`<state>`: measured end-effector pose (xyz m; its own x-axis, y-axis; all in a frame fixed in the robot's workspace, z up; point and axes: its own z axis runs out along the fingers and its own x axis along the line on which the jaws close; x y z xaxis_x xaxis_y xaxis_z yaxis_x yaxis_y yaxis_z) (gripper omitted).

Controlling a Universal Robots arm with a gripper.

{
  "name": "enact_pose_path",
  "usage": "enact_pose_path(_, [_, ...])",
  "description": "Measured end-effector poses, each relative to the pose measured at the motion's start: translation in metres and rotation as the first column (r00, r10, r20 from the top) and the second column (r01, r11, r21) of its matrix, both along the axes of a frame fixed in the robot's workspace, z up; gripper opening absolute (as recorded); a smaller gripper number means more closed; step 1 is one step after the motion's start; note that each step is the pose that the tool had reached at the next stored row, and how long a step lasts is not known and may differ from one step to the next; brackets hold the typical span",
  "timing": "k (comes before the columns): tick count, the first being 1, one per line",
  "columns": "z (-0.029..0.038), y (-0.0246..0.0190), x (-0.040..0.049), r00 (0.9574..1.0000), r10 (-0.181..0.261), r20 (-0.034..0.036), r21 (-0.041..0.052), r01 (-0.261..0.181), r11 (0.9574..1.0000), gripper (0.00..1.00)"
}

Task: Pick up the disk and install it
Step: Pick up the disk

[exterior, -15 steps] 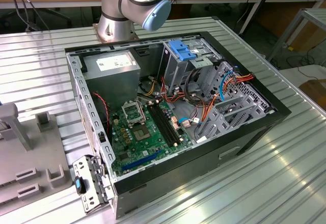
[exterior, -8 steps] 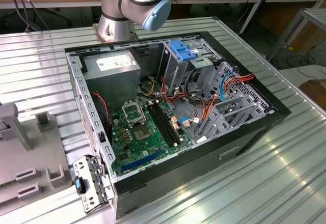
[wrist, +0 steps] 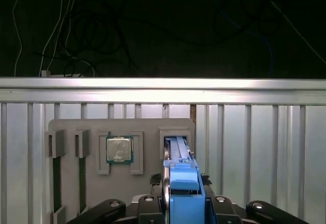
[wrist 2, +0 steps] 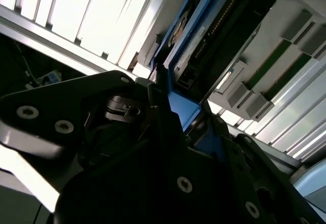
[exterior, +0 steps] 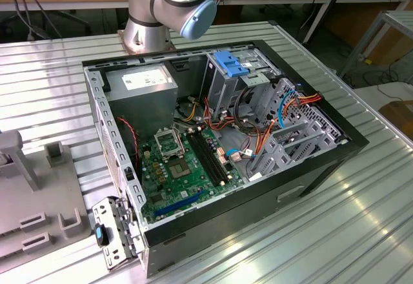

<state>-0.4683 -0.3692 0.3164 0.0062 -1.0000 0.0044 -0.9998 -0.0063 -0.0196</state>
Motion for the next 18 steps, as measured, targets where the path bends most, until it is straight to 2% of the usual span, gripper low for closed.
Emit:
enact_pose_path(4, [0.0094, 0.0, 0.0, 1.0, 0.0, 0.0002, -0.0005, 0.0, 1.0, 0.37])
enact_pose_path(6, [0.0159, 0.0, 0.0, 1.0, 0.0, 0.0001, -0.0014, 0.0, 1.0, 0.37])
enact_pose_path(7, [0.0223, 0.0, 0.0, 1.0, 0.0, 0.0003, -0.0019, 0.0, 1.0, 0.37])
enact_pose_path(10, [0.0304, 0.0, 0.0, 1.0, 0.0, 0.0003, -0.003, 0.0, 1.0, 0.37])
enact_pose_path(18, [0.0308, 0.0, 0.0, 1.0, 0.0, 0.0001, -0.0065, 0.0, 1.0, 0.37])
